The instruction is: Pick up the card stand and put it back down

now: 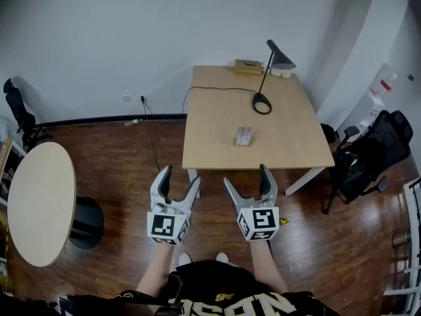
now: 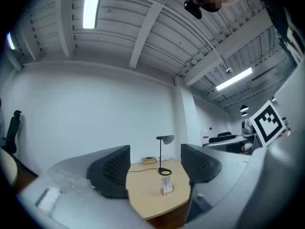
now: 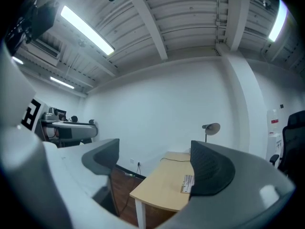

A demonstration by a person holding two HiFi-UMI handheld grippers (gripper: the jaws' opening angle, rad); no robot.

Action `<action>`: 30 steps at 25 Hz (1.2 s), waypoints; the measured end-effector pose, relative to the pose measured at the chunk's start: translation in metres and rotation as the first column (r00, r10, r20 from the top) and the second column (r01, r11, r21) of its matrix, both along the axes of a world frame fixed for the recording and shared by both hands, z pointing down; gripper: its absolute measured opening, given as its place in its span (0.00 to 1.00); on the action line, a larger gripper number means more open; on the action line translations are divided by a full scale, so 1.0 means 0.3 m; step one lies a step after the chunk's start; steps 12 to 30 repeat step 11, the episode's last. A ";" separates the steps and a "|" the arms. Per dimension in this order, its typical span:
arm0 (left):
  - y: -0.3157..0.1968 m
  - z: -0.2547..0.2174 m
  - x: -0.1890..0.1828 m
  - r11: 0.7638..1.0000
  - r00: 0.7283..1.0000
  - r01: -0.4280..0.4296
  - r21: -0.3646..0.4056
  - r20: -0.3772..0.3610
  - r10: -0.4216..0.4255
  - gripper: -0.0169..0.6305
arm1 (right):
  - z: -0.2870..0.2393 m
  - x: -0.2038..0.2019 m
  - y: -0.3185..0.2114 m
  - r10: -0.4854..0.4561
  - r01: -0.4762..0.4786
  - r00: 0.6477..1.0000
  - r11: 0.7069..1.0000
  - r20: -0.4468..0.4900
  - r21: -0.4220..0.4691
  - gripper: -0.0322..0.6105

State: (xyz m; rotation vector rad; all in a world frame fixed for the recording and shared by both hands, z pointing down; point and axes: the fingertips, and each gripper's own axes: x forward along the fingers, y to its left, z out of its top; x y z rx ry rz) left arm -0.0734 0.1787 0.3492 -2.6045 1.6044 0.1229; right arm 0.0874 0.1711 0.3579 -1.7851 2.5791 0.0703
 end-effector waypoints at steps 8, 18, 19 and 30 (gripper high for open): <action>0.017 -0.008 -0.016 1.000 1.000 -0.026 0.005 -0.013 0.026 0.55 | -0.006 0.045 0.025 0.095 -0.095 0.995 0.995 -0.010 -0.011 0.75; 0.021 -0.011 -0.018 0.999 0.999 -0.032 0.010 -0.004 0.032 0.55 | -0.010 0.058 0.026 0.123 -0.123 0.992 0.992 0.004 -0.012 0.74; 0.021 -0.011 -0.018 0.999 0.999 -0.032 0.010 -0.004 0.032 0.55 | -0.010 0.058 0.026 0.123 -0.123 0.992 0.992 0.004 -0.012 0.74; 0.021 -0.011 -0.018 0.999 0.999 -0.032 0.010 -0.004 0.032 0.55 | -0.010 0.058 0.026 0.123 -0.123 0.992 0.992 0.004 -0.012 0.74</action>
